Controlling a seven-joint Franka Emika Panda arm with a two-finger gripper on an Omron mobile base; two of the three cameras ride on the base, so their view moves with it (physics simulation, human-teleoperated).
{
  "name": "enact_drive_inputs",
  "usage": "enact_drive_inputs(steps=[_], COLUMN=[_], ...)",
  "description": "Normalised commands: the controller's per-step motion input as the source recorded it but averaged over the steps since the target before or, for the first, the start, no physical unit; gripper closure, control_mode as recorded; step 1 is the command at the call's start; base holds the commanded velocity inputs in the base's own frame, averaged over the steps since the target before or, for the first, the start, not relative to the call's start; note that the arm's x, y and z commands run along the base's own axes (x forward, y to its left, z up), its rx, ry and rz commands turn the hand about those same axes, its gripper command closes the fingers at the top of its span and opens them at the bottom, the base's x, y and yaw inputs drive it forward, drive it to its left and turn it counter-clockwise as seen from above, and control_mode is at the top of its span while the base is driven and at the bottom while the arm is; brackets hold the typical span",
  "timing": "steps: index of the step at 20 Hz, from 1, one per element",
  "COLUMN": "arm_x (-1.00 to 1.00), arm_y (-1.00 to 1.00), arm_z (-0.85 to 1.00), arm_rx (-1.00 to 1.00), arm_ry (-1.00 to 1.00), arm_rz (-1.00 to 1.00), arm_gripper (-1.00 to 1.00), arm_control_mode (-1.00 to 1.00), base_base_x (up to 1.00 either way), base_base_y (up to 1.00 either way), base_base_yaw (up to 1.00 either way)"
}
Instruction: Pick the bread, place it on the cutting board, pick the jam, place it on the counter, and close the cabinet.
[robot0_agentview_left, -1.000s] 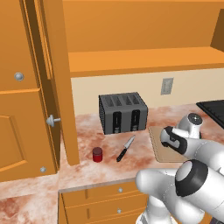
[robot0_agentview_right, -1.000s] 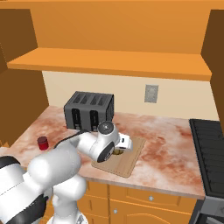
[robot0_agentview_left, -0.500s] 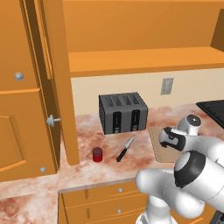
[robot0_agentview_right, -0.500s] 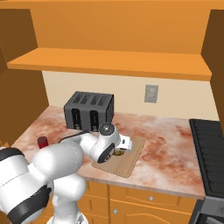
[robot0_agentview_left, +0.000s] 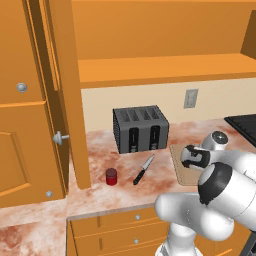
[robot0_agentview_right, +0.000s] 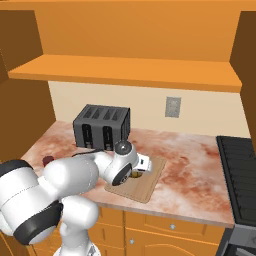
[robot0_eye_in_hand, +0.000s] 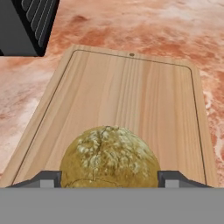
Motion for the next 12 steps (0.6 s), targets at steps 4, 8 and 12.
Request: enact_drive_inputs(steps=[4,8,12], arm_x=[0.08,0.06,0.0], arm_y=[0.0,0.0,0.0], arm_z=[-0.09,-0.1,-0.02], arm_rx=[0.0,0.0,0.0], arm_ry=[0.0,0.0,0.01], arm_rz=[0.0,0.0,0.0], arm_gripper=[1.0,1.0,-1.0], arm_control_mode=[-1.0,-1.0,-1.0], base_base_x=[0.0,0.0,0.0], base_base_y=[0.0,0.0,0.0], base_base_yaw=[0.0,0.0,0.0])
